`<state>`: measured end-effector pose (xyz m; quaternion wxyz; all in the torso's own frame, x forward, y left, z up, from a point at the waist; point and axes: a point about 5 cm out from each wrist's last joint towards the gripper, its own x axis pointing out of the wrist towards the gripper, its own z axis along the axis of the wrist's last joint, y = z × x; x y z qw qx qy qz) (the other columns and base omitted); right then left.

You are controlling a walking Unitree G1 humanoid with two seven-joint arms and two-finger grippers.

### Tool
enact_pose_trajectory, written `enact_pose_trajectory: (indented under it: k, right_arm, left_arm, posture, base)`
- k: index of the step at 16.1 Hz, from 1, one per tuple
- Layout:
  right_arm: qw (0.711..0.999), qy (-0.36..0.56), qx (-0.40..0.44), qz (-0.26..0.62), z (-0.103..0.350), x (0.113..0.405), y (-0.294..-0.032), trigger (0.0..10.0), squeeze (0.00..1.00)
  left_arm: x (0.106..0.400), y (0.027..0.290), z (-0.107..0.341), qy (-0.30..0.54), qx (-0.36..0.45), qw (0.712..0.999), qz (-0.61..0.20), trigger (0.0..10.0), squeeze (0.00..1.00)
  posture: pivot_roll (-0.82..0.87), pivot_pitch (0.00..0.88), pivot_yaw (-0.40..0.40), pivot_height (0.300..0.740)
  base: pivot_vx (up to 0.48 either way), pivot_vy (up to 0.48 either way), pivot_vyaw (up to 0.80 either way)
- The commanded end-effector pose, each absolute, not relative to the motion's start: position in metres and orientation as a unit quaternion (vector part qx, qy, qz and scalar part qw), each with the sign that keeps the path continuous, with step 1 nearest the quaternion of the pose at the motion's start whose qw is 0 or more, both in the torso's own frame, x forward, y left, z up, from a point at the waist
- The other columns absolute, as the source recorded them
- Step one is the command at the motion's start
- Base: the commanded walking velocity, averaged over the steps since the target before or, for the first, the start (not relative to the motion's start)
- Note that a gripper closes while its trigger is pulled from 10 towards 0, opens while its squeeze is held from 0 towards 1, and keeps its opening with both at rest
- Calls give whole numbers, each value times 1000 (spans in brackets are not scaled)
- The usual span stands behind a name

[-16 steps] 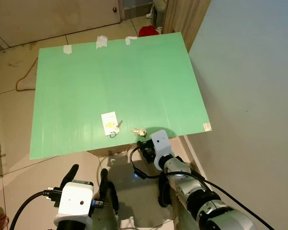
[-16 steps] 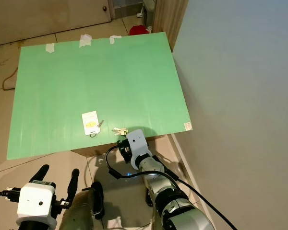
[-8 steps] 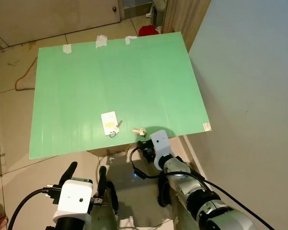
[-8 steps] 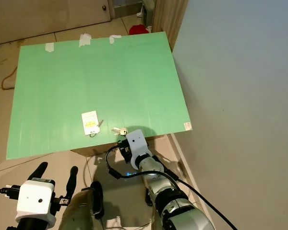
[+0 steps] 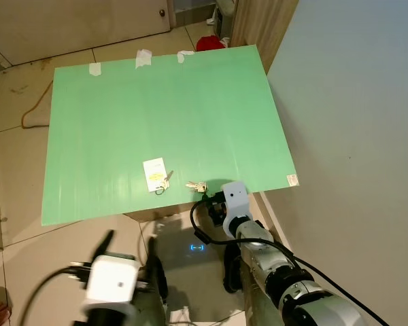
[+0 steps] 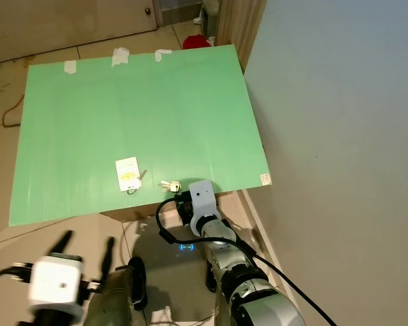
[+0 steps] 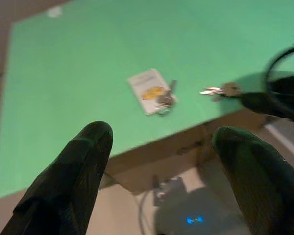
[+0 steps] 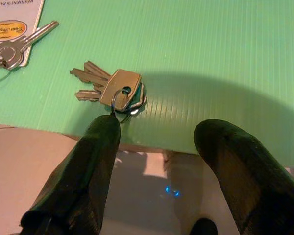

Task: Hang keys on a hook

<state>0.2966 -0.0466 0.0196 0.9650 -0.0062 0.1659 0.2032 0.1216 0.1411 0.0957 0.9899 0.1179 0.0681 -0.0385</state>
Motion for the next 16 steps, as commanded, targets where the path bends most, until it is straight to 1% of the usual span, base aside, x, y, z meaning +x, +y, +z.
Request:
enact_pose_trajectory:
  k: [1,3,6,12,14,16]
  right_arm:
    - [960,166,15,227,26,294,-21,10000,0]
    - [960,163,15,227,28,297,-21,10000,0]
    - [960,164,25,227,30,297,-16,10000,0]
    - [958,166,16,235,25,291,-17,10000,0]
    - [958,160,14,237,29,294,-14,10000,0]
    - [956,150,10,251,30,291,-10,10000,0]
  left_arm:
    - [114,139,87,90,121,988,-45,10000,0]
    - [113,140,80,95,124,987,-45,10000,0]
    - [114,134,66,102,137,983,-60,10000,0]
    - [116,131,62,94,138,984,-61,10000,0]
    - [116,132,62,93,140,984,-60,10000,0]
    - [115,132,61,92,141,984,-60,10000,0]
  posture:
    - [145,428,-33,740]
    - [140,433,-35,740]
    - [125,437,-38,740]
    - [113,430,-40,740]
    - [114,423,-39,740]
    - [113,411,-41,740]
  base:
    - [0,0,0]
    - [0,0,0]
    - [0,0,0]
    - [0,0,0]
    - [0,0,0]
    - [0,0,0]
